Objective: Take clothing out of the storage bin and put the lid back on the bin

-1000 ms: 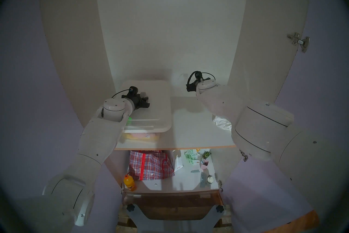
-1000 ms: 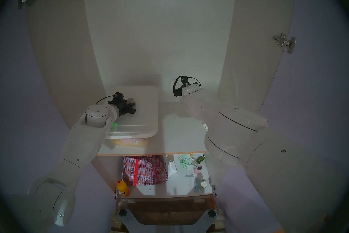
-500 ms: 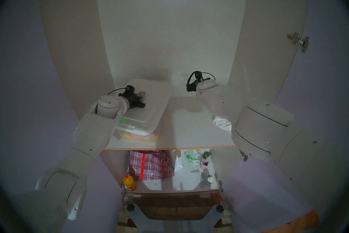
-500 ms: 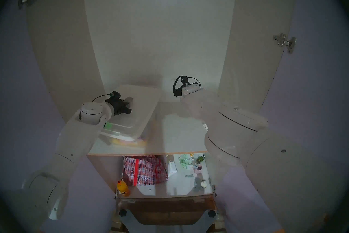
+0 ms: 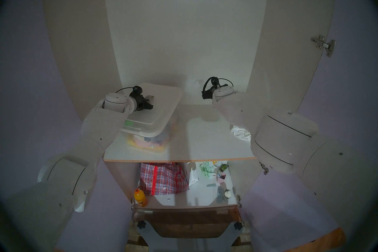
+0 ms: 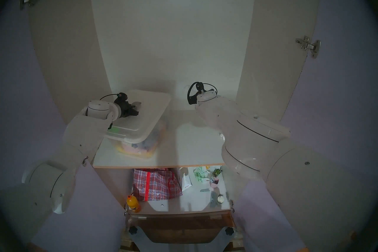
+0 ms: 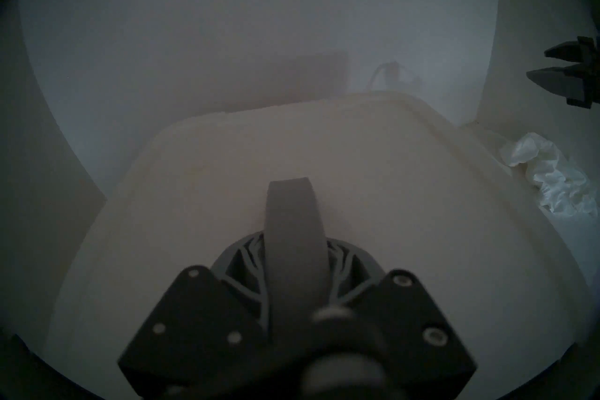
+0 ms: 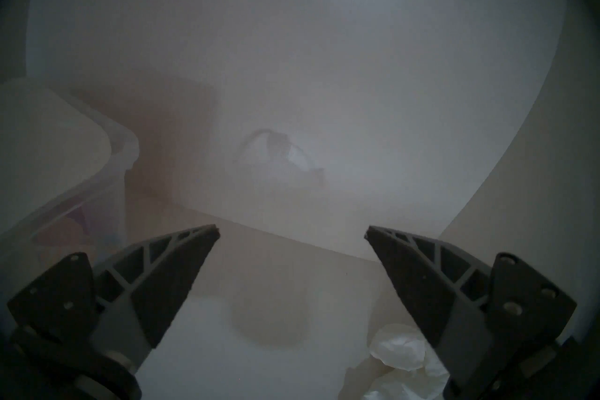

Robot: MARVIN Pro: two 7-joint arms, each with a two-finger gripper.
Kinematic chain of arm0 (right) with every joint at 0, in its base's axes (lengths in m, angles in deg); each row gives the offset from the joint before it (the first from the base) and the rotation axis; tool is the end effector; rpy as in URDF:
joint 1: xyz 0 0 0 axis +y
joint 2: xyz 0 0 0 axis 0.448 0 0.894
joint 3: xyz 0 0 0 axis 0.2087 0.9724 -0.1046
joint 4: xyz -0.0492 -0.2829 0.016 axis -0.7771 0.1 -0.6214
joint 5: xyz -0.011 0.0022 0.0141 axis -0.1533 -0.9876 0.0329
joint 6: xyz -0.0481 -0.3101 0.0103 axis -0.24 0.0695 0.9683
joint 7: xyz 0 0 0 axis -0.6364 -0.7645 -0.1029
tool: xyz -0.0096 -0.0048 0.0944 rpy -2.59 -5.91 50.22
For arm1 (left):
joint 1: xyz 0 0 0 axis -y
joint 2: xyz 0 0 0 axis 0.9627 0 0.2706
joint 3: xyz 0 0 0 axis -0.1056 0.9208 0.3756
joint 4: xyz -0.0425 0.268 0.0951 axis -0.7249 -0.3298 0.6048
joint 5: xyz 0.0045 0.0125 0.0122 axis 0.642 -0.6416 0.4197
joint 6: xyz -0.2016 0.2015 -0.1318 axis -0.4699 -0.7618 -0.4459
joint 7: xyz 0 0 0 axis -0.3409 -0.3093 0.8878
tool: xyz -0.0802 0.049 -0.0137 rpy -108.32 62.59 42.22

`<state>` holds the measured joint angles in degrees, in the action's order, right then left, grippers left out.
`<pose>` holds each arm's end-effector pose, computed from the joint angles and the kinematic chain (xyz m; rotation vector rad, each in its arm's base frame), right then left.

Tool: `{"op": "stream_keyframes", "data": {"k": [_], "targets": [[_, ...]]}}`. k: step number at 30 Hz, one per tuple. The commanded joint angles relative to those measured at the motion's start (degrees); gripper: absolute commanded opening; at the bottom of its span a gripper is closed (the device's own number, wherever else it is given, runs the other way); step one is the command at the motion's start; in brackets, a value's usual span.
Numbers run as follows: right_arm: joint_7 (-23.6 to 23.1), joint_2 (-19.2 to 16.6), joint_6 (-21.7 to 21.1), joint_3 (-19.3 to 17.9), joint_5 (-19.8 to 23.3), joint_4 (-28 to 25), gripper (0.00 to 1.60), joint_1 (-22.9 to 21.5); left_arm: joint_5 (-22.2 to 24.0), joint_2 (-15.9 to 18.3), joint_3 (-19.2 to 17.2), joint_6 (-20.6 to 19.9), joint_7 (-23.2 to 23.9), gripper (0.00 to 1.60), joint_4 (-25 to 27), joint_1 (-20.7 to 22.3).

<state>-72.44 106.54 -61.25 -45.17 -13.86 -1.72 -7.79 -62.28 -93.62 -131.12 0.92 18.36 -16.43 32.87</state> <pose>0.6609 0.0713 -0.2089 2.3741 0.4116 1.7588 0.6128 0.0934 -0.2226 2.5351 -0.5156 1.6785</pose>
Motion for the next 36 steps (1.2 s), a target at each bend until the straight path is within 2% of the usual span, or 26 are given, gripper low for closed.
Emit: {"op": "stream_keyframes", "data": {"k": [1,9,14,18,26,36], "targets": [[0.2,0.1,0.6,-0.1,0.0,-0.5,1.60,-1.8,-0.3,-0.5,0.5,2.8,1.6,0.00,1.9,3.5],[0.2,0.1,0.6,-0.1,0.0,-0.5,1.60,-1.8,-0.5,0.4,1.7,6.2,4.1,0.00,1.8,4.9],[0.2,0.1,0.7,-0.1,0.0,-0.5,1.60,-1.8,0.3,0.4,1.3,7.7,5.9,0.00,-1.2,5.6],[0.2,0.1,0.6,-0.1,0.0,-0.5,1.60,-1.8,1.8,-0.2,-1.7,8.2,3.0,0.00,-3.7,6.3],[0.2,0.1,0.6,-0.1,0.0,-0.5,1.60,-1.8,2.0,-1.2,-7.0,11.7,2.1,0.00,-8.2,7.1],[0.1,0.1,0.6,-0.1,0.0,-0.5,1.60,-1.8,1.2,-2.6,-5.6,12.4,6.2,0.00,-12.1,10.0]]}}
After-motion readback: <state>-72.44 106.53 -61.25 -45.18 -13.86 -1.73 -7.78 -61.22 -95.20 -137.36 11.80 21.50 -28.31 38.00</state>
